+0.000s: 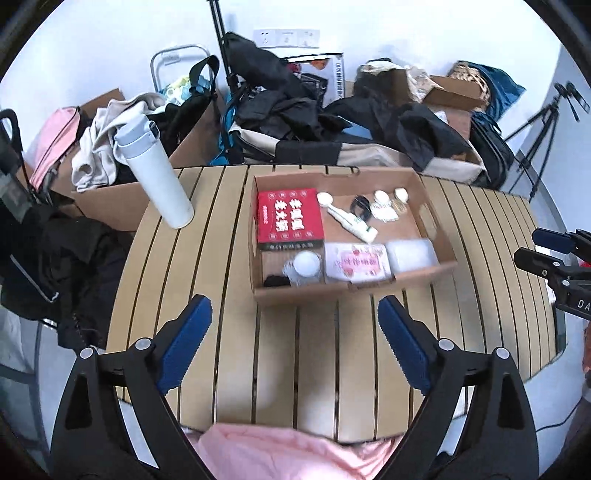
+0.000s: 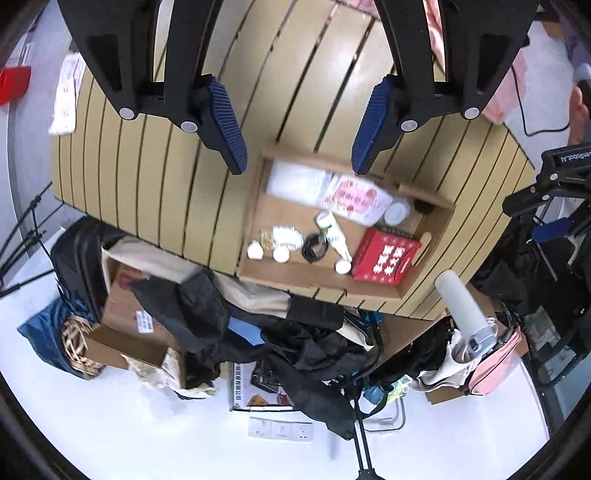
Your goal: Organize objects
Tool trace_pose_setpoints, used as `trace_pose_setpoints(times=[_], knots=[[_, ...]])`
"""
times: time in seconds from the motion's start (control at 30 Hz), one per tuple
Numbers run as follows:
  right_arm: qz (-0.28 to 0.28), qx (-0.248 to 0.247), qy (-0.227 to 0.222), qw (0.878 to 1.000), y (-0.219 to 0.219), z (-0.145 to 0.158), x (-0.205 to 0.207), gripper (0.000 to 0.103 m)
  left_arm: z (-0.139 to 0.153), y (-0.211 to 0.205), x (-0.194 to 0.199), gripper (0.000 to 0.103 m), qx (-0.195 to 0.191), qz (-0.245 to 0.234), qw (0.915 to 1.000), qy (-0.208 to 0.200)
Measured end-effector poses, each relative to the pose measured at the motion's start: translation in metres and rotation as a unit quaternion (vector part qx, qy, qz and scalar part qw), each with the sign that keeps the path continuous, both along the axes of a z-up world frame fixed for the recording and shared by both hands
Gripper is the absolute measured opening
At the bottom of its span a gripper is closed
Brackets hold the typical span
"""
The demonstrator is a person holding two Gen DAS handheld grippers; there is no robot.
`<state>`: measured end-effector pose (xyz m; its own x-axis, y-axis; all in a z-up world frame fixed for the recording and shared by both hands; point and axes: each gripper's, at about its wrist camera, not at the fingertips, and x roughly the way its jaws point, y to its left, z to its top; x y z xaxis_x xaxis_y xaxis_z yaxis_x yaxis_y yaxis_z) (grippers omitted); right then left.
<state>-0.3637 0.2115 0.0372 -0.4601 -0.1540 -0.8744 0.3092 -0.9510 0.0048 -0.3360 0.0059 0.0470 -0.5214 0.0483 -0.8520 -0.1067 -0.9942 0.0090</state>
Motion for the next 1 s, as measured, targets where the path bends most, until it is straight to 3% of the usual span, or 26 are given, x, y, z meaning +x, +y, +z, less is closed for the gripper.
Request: trace_pose_setpoints(times=[0.2, 0.27, 0.37, 0.47, 0.6, 0.73, 1.0], knots=[[0.004, -0.021, 0.042, 0.999, 0.010, 0.016, 0.074, 0.063, 0.018, 0.006, 0.074, 0.090, -0.004, -0.005, 0.9982, 0.059], [0.013, -0.038, 0.073, 0.997, 0.013, 0.024, 0.113, 0.063, 0.021, 0.002, 0.109, 0.100, 0.012, -0.011, 0.9958, 0.091], [0.017, -0.060, 0.106, 0.992, 0.019, 0.026, 0.165, 0.064, 0.014, -0.004, 0.177, 0.103, 0.013, -0.007, 0.9903, 0.138], [0.008, -0.075, 0.131, 0.988, 0.022, 0.015, 0.221, 0.074, 0.006, -0.007, 0.229, 0.103, -0.001, 0.001, 0.9861, 0.166], [-0.026, -0.092, 0.136, 0.986, 0.021, -0.021, 0.291, 0.075, -0.015, -0.016, 0.297, 0.103, 0.027, 0.039, 0.9832, 0.176], [-0.026, -0.078, 0.140, 0.987, 0.013, -0.042, 0.326, 0.075, -0.030, -0.009, 0.320, 0.103, 0.010, 0.027, 0.9877, 0.153], [-0.009, -0.065, 0.169, 0.983, -0.001, -0.035, 0.343, 0.075, -0.021, -0.011, 0.331, 0.103, 0.005, 0.043, 0.9838, 0.174]])
